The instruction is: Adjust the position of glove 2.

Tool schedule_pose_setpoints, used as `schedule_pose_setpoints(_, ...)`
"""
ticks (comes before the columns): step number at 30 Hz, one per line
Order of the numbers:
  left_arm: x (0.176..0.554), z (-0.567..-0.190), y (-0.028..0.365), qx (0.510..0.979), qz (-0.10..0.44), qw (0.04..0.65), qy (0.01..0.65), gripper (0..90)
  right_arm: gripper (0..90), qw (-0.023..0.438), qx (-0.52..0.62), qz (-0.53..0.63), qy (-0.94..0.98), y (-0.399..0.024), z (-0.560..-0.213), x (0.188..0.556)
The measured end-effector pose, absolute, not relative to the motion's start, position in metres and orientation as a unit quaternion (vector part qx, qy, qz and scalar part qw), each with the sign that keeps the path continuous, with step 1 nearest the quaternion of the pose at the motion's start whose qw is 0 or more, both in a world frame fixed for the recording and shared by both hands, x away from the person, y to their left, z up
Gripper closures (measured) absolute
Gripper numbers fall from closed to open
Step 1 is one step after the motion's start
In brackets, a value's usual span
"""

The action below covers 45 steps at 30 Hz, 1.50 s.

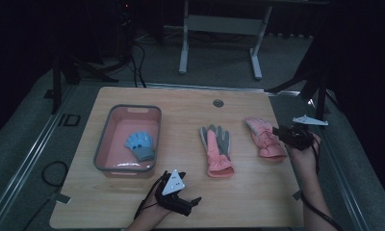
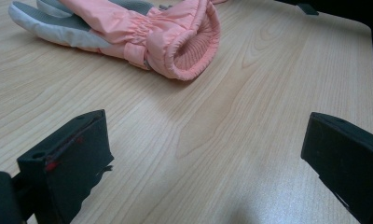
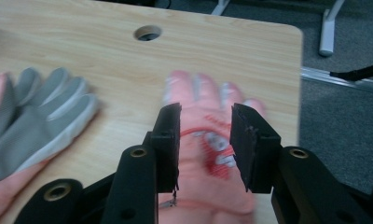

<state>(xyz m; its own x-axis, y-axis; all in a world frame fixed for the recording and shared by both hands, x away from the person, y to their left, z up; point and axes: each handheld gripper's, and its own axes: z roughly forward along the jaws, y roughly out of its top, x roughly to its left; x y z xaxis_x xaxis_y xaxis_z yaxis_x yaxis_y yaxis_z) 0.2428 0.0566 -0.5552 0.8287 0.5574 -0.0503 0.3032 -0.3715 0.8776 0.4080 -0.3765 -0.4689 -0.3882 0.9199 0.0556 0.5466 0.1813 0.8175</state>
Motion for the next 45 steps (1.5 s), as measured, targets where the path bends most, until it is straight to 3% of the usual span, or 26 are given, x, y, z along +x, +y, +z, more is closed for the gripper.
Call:
schedule_pose_setpoints(8, 0.243, -0.555, 0.058, 0.816, 0.128, 0.496, 0.268, 1.4, 57.1, 0.197, 0.504, 0.392, 0.744, -0.377, -0.493, 0.435)
schedule_pose_setpoints(16, 0.241, -0.554, 0.06, 0.815, 0.129, 0.498, 0.268, 1.4, 56.5, 0.201, 0.524, 0.334, 0.758, -0.371, -0.524, 0.446)
schedule_pose_setpoints(19, 0.241, -0.555, 0.06, 0.815, 0.128, 0.498, 0.267, 1.4, 59.9, 0.179, 0.53, 0.346, 0.754, -0.373, -0.532, 0.448)
schedule_pose_setpoints(20, 0.241, -0.555, 0.06, 0.817, 0.128, 0.495, 0.266, 1.5, 71.6, 0.168, 0.53, 0.36, 0.749, -0.374, -0.536, 0.447)
schedule_pose_setpoints(22, 0.241, -0.556, 0.059, 0.818, 0.127, 0.495, 0.265, 1.4, 80.0, 0.168, 0.529, 0.366, 0.747, -0.373, -0.538, 0.445)
schedule_pose_setpoints(25, 0.242, -0.556, 0.059, 0.818, 0.127, 0.494, 0.266, 1.4, 86.5, 0.175, 0.536, 0.366, 0.74, -0.37, -0.536, 0.442)
schedule_pose_setpoints(30, 0.241, -0.553, 0.06, 0.811, 0.131, 0.502, 0.27, 1.4, 90.0, 0.213, 0.549, 0.358, 0.724, -0.362, -0.517, 0.427)
schedule_pose_setpoints(38, 0.242, -0.552, 0.062, 0.81, 0.137, 0.501, 0.272, 1.5, 90.0, 0.216, 0.568, 0.388, 0.692, -0.357, -0.479, 0.389)
schedule_pose_setpoints(45, 0.242, -0.553, 0.061, 0.812, 0.139, 0.497, 0.273, 1.4, 90.0, 0.218, 0.584, 0.375, 0.686, -0.345, -0.475, 0.357)
